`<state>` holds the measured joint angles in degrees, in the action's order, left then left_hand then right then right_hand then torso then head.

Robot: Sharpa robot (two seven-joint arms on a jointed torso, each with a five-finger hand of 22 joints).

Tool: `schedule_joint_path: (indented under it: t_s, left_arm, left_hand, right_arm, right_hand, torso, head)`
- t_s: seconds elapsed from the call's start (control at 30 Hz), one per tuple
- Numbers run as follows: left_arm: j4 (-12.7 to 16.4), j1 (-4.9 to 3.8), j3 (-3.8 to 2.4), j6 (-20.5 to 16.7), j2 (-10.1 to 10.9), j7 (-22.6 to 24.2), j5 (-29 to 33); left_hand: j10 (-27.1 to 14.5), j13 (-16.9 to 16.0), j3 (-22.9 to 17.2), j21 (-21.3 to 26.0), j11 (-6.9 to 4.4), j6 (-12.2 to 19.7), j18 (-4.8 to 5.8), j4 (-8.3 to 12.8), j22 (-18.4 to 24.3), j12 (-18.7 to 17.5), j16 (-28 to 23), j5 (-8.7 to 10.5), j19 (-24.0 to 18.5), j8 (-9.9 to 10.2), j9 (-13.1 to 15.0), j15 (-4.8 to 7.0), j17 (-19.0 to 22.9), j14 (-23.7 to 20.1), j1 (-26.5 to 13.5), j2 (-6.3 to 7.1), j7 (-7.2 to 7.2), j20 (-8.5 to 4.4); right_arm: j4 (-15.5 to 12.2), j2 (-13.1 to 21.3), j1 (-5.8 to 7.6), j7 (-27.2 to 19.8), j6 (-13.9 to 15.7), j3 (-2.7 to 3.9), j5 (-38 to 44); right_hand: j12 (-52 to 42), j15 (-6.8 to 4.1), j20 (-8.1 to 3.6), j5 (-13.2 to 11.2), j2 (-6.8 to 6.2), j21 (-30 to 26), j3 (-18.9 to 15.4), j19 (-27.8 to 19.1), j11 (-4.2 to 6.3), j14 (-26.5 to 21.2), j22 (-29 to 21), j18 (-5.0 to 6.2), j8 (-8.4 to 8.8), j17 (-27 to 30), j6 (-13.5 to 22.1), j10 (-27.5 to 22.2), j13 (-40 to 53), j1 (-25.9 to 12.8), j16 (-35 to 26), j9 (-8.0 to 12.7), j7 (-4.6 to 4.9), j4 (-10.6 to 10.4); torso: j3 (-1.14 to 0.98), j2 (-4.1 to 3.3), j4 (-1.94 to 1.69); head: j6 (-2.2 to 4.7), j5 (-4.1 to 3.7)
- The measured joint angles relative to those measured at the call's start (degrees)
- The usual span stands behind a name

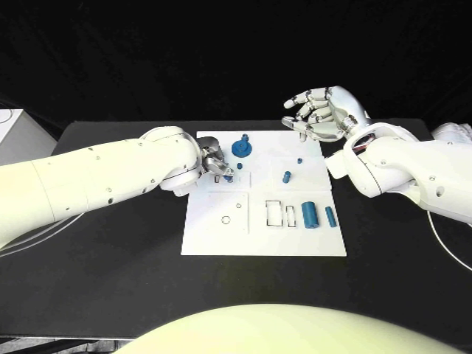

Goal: Assemble the parts on the task board

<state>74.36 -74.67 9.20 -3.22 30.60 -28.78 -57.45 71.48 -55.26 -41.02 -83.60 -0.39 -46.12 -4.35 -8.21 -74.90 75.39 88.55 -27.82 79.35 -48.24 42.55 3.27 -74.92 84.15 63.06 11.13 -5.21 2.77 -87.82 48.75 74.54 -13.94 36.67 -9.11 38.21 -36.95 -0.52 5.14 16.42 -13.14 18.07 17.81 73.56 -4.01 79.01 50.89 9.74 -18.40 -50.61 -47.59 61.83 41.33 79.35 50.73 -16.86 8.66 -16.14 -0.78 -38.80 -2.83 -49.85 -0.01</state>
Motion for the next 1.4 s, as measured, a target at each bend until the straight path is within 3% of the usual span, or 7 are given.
schedule_joint_path:
  t_s: [0.63, 0.9, 1.4]
  left_arm:
    - [-1.08, 0.45, 0.14, -0.95, -0.80, 0.52, -1.53]
    - [-1.12, 0.48, 0.16, -1.09, -0.80, 0.67, -1.97]
    - [-1.09, 0.49, 0.17, 0.83, -0.76, 1.27, -2.24]
  left_hand:
    - [-0.01, 0.07, 0.00, 0.00, 0.01, 0.00, 0.00, 0.00, -0.04, 0.00, -0.02, 0.04, 0.00, 0.16, 0.02, 0.00, 0.00, 0.00, -0.16, 0.16, 0.00, 0.00]
    - [-0.01, 0.08, 0.00, 0.00, 0.01, -0.01, 0.00, 0.00, -0.03, 0.00, -0.03, -0.16, 0.01, 0.23, 0.02, 0.03, 0.00, -0.04, -0.29, 0.29, 0.00, -0.01]
    - [-0.02, 0.32, 0.00, -0.18, 0.02, -0.01, 0.00, 0.00, -0.02, 0.00, -0.03, -0.14, 0.33, 0.19, 0.00, 0.20, 0.00, -0.22, -0.28, 0.28, 0.00, -0.09]
  right_arm:
    - [0.08, -0.11, -0.05, 0.01, -0.05, 0.00, -0.02]
    - [0.08, -0.09, -0.06, 0.02, -0.06, 0.00, -0.03]
    - [0.07, -0.06, -0.07, 0.03, -0.09, -0.01, -0.04]
  right_hand:
    - [0.00, 0.00, 0.00, 0.00, 0.00, 0.00, 0.00, 0.00, 0.00, 0.00, 0.00, 0.00, 0.00, 0.00, 0.00, 0.00, 0.01, 0.00, 0.00, 0.00, 0.00, 0.00]
    - [0.00, 0.00, 0.00, 0.00, 0.00, 0.00, 0.00, 0.00, 0.00, 0.00, 0.00, 0.00, 0.00, 0.00, 0.00, 0.00, 0.01, 0.00, 0.00, 0.00, 0.00, 0.00]
    - [0.00, 0.00, 0.00, 0.00, 0.00, 0.00, 0.00, 0.00, 0.00, 0.00, 0.01, 0.00, 0.00, 0.00, 0.00, 0.00, 0.02, 0.00, 0.00, 0.00, 0.00, 0.00]
  torso:
    - [0.05, 0.01, 0.04]
    - [-0.02, -0.01, 0.05]
    - [-0.05, 0.03, 0.04]
  head:
    - [-0.13, 0.01]
    - [-0.15, -0.08]
    - [-0.16, -0.07]
